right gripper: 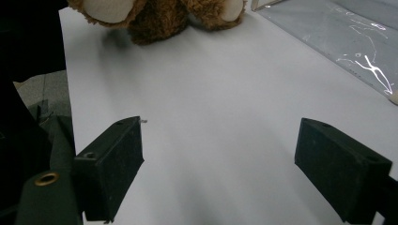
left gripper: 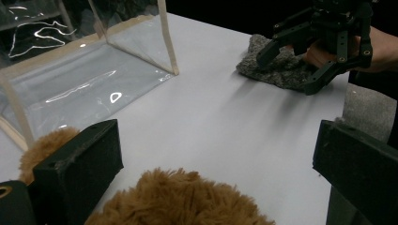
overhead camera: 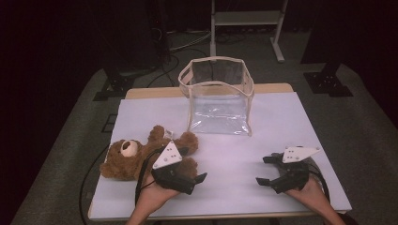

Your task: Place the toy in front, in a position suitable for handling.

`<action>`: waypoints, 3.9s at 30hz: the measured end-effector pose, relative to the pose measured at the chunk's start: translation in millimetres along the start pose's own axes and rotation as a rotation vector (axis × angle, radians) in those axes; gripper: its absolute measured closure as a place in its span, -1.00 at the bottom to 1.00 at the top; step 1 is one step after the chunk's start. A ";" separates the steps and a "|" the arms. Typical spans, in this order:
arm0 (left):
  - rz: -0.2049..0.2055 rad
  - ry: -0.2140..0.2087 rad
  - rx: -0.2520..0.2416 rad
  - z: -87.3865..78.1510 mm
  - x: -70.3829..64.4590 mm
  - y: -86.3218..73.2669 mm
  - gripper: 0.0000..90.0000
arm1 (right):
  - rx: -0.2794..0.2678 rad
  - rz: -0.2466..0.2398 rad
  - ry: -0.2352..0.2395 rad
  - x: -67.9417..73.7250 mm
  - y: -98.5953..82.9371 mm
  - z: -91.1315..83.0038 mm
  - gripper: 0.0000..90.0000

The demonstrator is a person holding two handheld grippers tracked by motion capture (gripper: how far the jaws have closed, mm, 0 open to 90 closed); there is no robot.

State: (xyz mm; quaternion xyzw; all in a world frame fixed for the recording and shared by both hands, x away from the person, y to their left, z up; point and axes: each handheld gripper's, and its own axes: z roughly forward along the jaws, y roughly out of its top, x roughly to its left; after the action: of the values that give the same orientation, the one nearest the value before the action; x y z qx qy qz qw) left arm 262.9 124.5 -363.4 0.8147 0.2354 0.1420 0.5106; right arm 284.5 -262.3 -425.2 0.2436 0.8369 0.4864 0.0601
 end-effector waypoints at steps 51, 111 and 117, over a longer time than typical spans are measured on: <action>0.004 0.072 0.214 -45.7 86.5 -22.7 0.44 | -0.005 -0.023 0.034 8.3 9.2 6.8 -0.68; 0.044 0.122 0.097 -78.7 97.6 -3.5 -0.01 | 0.147 -0.220 0.399 94.5 71.8 165.9 0.60; 0.034 0.125 0.121 -77.8 116.5 -2.2 -0.01 | 0.145 -0.226 0.395 96.1 71.1 165.6 0.60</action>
State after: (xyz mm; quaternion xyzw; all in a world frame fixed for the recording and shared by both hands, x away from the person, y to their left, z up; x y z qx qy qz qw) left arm 324.6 246.4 -332.4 0.8375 0.2610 0.1866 0.4423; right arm 281.3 -58.5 -438.1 0.0522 0.8872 0.4534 -0.0684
